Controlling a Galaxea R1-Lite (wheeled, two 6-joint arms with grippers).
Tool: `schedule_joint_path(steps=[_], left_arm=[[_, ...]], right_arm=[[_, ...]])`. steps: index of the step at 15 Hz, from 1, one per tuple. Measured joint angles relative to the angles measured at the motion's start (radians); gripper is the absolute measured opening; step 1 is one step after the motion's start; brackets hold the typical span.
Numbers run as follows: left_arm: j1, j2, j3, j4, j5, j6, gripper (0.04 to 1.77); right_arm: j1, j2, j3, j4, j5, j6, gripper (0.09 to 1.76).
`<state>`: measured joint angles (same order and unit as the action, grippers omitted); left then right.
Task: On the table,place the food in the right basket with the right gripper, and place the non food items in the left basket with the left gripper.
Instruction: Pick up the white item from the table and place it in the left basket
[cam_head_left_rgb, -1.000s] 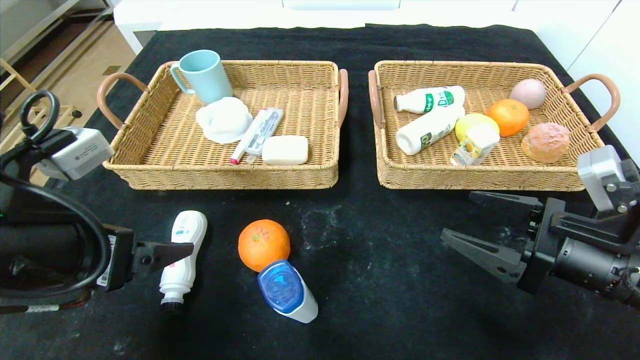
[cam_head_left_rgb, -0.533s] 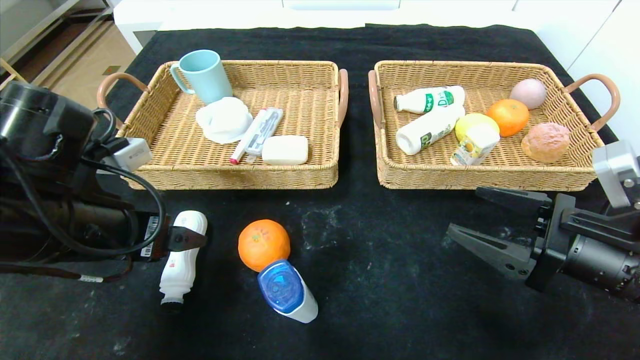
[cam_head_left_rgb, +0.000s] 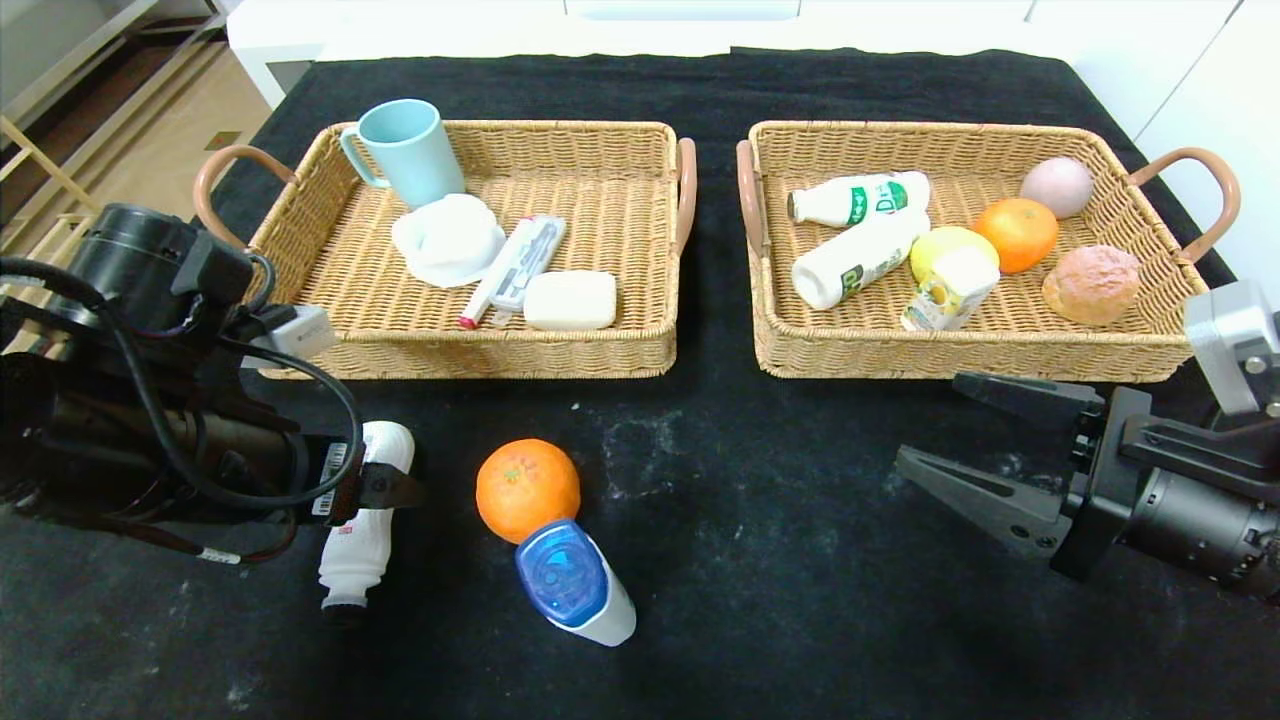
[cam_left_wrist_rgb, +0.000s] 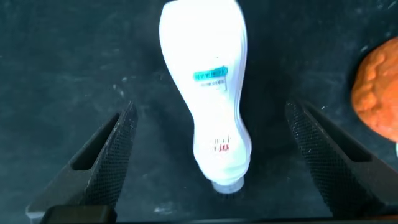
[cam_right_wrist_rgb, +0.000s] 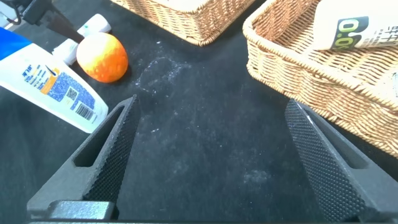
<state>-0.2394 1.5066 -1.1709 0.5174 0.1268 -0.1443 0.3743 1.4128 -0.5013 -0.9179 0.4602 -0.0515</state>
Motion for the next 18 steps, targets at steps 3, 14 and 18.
schedule_joint_path(steps=[3, 14, 18], left_arm=[[0.003, 0.017, -0.003, 0.001, -0.003, -0.002, 1.72], [0.009, 0.067, 0.017, 0.001, -0.003, -0.012, 1.63], [0.009, 0.069, 0.023, 0.002, -0.004, -0.019, 1.02]], right_arm=[[-0.001, 0.001, 0.000, 0.000, 0.000, 0.001, 1.70], [0.001, 0.000, 0.001, 0.000, 0.000, 0.001, 1.71], [0.001, 0.001, 0.001, 0.000, 0.000, 0.001, 1.71]])
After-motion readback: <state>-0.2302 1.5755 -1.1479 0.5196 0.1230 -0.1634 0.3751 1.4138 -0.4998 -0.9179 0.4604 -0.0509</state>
